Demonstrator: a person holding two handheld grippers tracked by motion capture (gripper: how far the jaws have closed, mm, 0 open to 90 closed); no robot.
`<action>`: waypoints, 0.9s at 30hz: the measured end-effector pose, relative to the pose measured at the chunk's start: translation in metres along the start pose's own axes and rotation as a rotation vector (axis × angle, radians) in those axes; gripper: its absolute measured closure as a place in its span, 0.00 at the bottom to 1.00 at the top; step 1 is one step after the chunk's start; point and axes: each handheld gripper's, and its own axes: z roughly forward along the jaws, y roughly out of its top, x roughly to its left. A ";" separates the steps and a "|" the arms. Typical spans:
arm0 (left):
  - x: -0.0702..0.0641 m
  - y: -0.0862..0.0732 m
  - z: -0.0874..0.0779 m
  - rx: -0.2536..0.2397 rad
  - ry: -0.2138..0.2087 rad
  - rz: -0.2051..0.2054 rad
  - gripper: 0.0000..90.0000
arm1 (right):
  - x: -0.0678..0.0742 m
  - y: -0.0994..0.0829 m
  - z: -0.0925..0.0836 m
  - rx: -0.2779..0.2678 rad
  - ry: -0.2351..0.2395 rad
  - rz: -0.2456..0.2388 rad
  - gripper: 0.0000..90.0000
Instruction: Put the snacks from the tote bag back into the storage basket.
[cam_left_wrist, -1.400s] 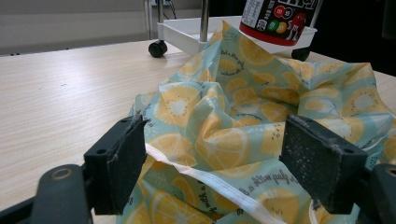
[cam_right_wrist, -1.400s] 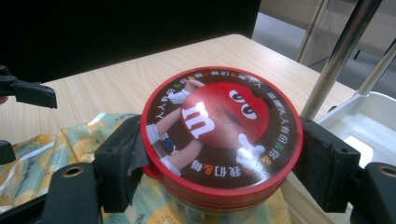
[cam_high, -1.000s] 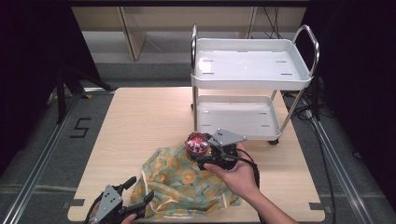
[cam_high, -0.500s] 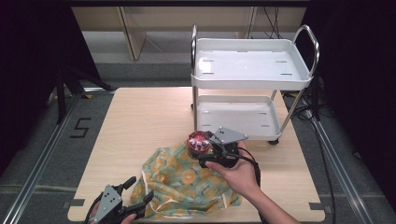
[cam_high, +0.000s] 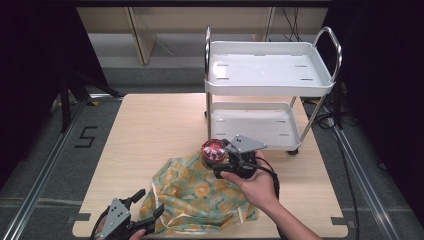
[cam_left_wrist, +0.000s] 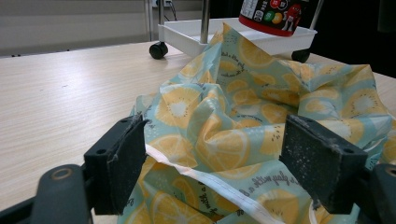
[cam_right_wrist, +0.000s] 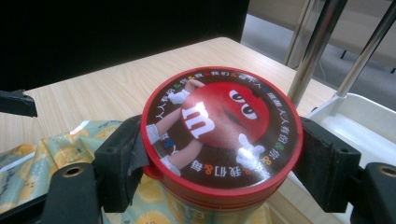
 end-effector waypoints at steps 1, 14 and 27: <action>0.000 0.000 0.000 0.001 -0.001 0.002 0.24 | 0.000 0.000 0.000 0.005 0.004 0.002 0.29; 0.000 0.000 0.000 -0.001 0.000 0.000 0.24 | -0.004 0.000 -0.002 0.002 -0.003 0.009 0.29; 0.000 0.000 0.000 -0.003 0.001 -0.001 0.24 | -0.009 0.001 -0.003 -0.002 -0.015 0.021 0.29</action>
